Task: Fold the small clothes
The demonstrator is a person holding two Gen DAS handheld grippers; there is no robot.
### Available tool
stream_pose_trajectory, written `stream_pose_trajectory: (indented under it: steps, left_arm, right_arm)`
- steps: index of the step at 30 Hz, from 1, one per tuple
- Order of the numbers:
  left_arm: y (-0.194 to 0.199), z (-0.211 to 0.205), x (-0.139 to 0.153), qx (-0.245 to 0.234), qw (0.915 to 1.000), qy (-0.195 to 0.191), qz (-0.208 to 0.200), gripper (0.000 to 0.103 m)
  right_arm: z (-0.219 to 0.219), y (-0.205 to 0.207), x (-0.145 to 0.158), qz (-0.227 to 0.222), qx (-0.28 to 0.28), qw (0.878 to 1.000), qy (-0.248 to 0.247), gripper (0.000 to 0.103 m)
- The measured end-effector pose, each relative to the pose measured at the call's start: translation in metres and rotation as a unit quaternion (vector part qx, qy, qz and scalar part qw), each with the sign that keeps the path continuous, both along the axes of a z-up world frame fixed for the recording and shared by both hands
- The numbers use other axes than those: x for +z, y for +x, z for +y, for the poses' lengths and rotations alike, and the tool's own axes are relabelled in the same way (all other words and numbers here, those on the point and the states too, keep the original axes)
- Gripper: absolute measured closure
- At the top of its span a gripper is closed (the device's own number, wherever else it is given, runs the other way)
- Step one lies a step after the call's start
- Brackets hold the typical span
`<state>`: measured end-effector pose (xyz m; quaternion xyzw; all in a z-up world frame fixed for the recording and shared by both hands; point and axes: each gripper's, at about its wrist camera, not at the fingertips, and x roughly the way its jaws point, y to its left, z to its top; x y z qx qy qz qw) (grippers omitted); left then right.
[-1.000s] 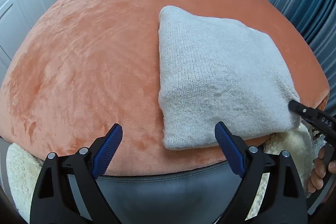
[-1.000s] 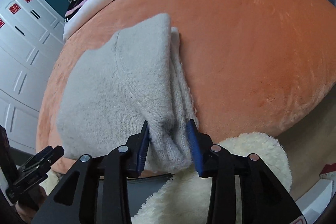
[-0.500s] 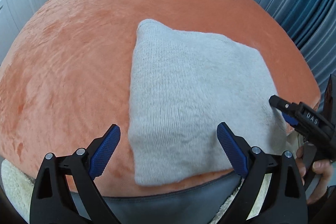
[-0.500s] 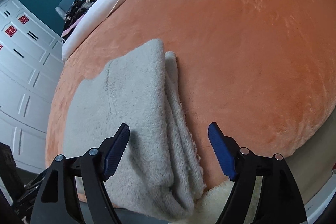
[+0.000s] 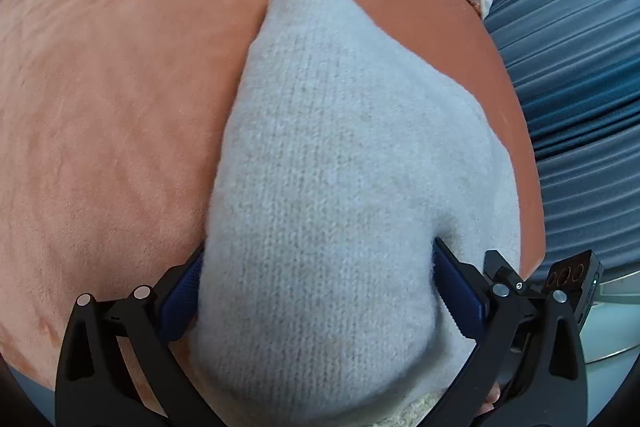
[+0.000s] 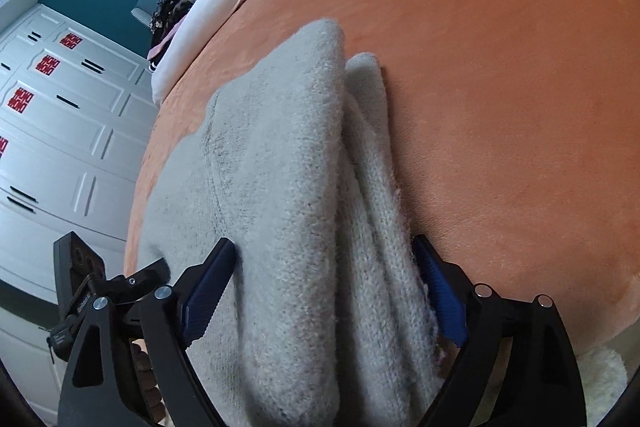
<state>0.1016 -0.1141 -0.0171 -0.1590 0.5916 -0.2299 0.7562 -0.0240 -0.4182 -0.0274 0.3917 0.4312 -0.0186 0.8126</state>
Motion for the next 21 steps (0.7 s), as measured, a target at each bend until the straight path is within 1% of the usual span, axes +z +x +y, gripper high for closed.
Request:
stream_pose_trajectory:
  steps: [1,2,3,4,5,6,7,9,10,13,16,19,21]
  left_arm:
    - [-0.002,-0.003,0.001,-0.005,1.0000,0.006,-0.006,0.005]
    - [-0.005,-0.006,0.004,-0.011,0.9999,0.008,-0.010,0.008]
    - [-0.007,-0.009,0.008,-0.013,0.9997,0.014,-0.013,0.014]
    - [-0.009,-0.011,0.013,-0.016,0.9996,0.018,-0.017,0.018]
    - [-0.011,-0.012,0.020,-0.022,0.9992,0.023,-0.023,0.027]
    - [-0.013,-0.015,0.030,-0.032,0.9986,0.027,-0.033,0.037]
    - [-0.016,-0.016,0.040,-0.043,0.9977,0.028,-0.044,0.041]
    - [-0.019,-0.016,0.060,-0.059,0.9958,0.024,-0.065,0.049]
    - [-0.023,-0.015,0.072,-0.065,0.9949,0.015,-0.075,0.050]
    - [-0.034,-0.010,0.105,-0.079,0.9920,-0.007,-0.098,0.051]
    - [-0.047,0.002,0.142,-0.089,0.9873,-0.049,-0.122,0.051]
    - [-0.058,0.016,0.192,-0.095,0.9766,-0.087,-0.172,0.051]
    - [-0.066,0.032,0.229,-0.095,0.9666,-0.109,-0.212,0.051]
  right_arm:
    - [0.001,0.002,0.000,-0.002,0.003,1.000,-0.001,0.017]
    - [0.002,0.005,0.001,-0.003,0.008,1.000,-0.002,0.026]
    - [0.005,0.007,0.002,-0.001,0.010,1.000,-0.008,0.033]
    - [0.009,0.009,0.006,0.001,0.012,1.000,-0.017,0.048]
    - [0.013,0.009,0.013,-0.002,0.013,0.999,-0.034,0.059]
    - [0.019,0.007,0.023,-0.010,0.014,0.998,-0.053,0.062]
    - [0.024,0.003,0.035,-0.022,0.012,0.998,-0.065,0.065]
    - [0.036,-0.006,0.060,-0.050,0.006,0.996,-0.070,0.066]
    - [0.041,-0.011,0.072,-0.061,0.004,0.995,-0.073,0.067]
    - [0.057,-0.029,0.116,-0.095,-0.003,0.990,-0.107,0.067]
    - [0.068,-0.048,0.164,-0.143,-0.008,0.980,-0.136,0.067]
    - [0.079,-0.062,0.217,-0.199,-0.009,0.967,-0.158,0.067]
    - [0.088,-0.069,0.252,-0.239,-0.005,0.956,-0.168,0.067]
